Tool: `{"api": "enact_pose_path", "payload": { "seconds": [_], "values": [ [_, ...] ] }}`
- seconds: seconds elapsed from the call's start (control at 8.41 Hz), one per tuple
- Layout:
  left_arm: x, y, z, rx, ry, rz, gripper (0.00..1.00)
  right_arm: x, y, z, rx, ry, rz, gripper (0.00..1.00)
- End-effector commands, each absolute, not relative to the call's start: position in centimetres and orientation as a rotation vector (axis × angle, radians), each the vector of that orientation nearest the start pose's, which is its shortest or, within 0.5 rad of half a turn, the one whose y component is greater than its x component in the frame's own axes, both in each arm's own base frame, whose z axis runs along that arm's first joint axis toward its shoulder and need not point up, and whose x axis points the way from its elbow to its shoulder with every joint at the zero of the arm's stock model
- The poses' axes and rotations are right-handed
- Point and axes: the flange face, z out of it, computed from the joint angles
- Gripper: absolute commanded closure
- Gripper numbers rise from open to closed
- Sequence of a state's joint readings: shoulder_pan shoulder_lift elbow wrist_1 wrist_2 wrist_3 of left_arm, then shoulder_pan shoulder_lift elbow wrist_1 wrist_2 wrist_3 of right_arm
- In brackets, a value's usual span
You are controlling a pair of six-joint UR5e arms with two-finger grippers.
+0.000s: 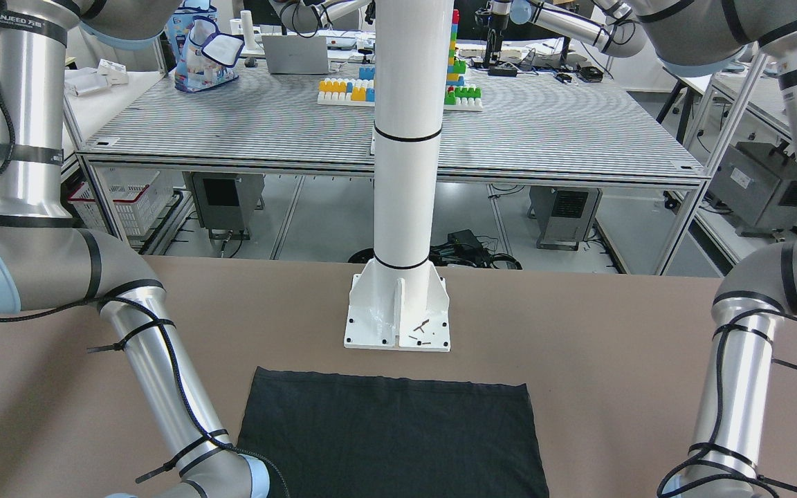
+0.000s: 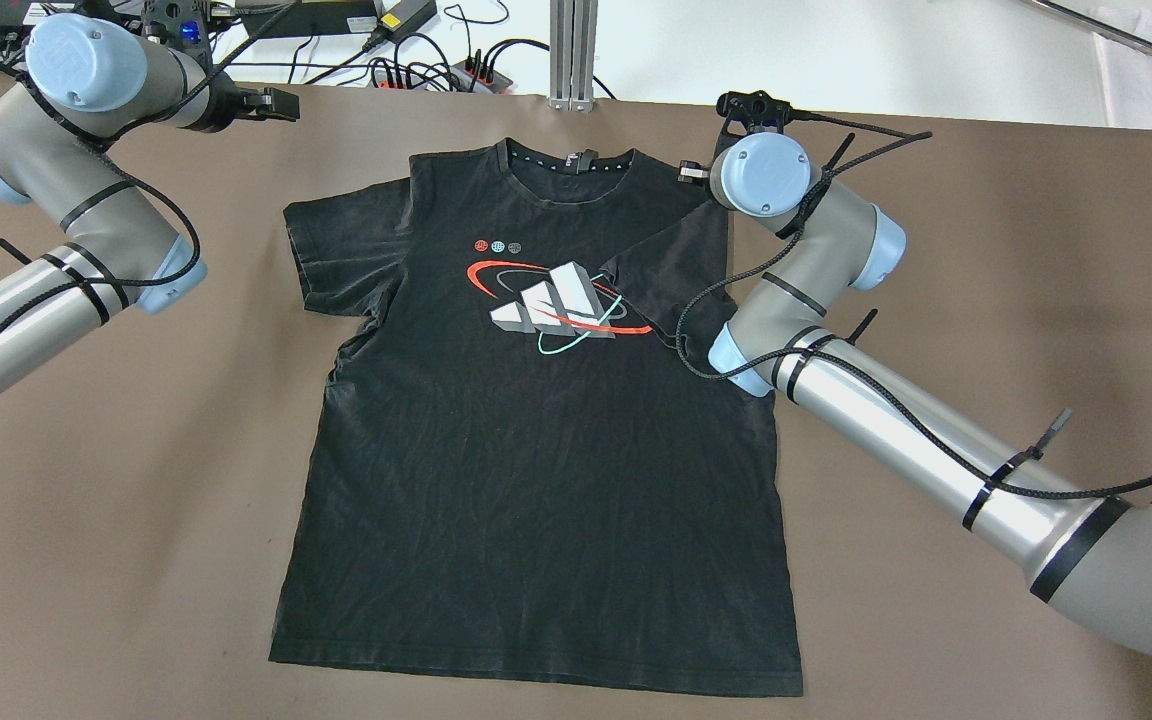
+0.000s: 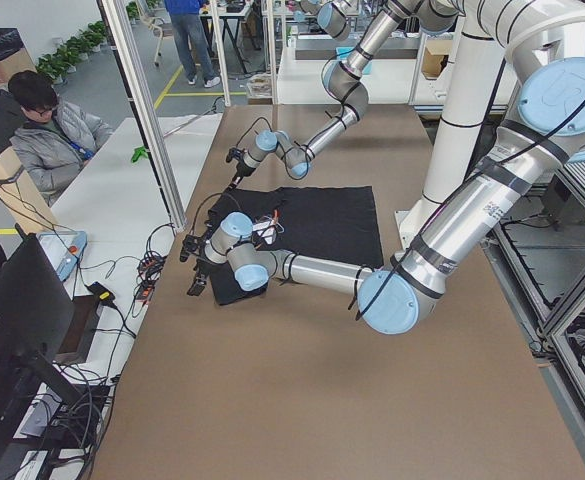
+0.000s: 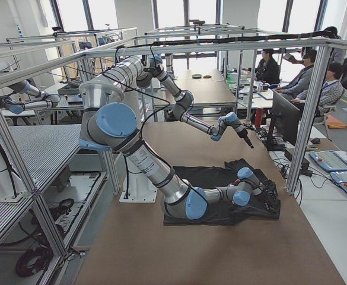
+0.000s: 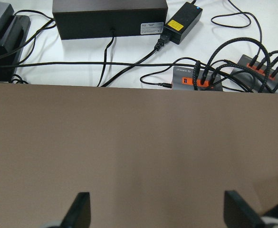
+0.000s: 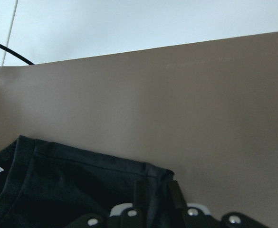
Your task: Fold clothes
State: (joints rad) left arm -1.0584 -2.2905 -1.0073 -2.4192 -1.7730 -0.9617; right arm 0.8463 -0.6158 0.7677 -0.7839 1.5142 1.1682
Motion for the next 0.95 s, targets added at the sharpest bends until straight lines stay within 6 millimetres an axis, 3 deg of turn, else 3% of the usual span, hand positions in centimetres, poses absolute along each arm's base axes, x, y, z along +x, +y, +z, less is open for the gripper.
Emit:
{"api": "enact_pose_path", "payload": {
  "seconds": [0.0,0.24,0.48,0.59,0.83],
  "values": [
    [29.7,-75.5,38.4,0.621,0.826,-0.300,0.00,-47.4,-74.7,32.3,0.619,-0.727,0.400,0.06],
    [30.3,-74.9,37.8,0.618,0.891,-0.261,0.00,-45.9,-75.4,30.4,0.614,-0.762,0.401,0.06],
    [31.6,-73.7,38.5,0.615,0.924,-0.221,0.00,-45.7,-75.2,28.9,0.616,-0.789,0.394,0.06],
    [33.4,-72.7,39.5,0.601,0.916,-0.197,0.00,-45.6,-75.2,28.4,0.621,-0.797,0.395,0.06],
    [35.2,-70.5,43.9,0.603,0.938,-0.157,0.00,-45.6,-74.9,27.5,0.623,-0.807,0.391,0.06]
  ]
}}
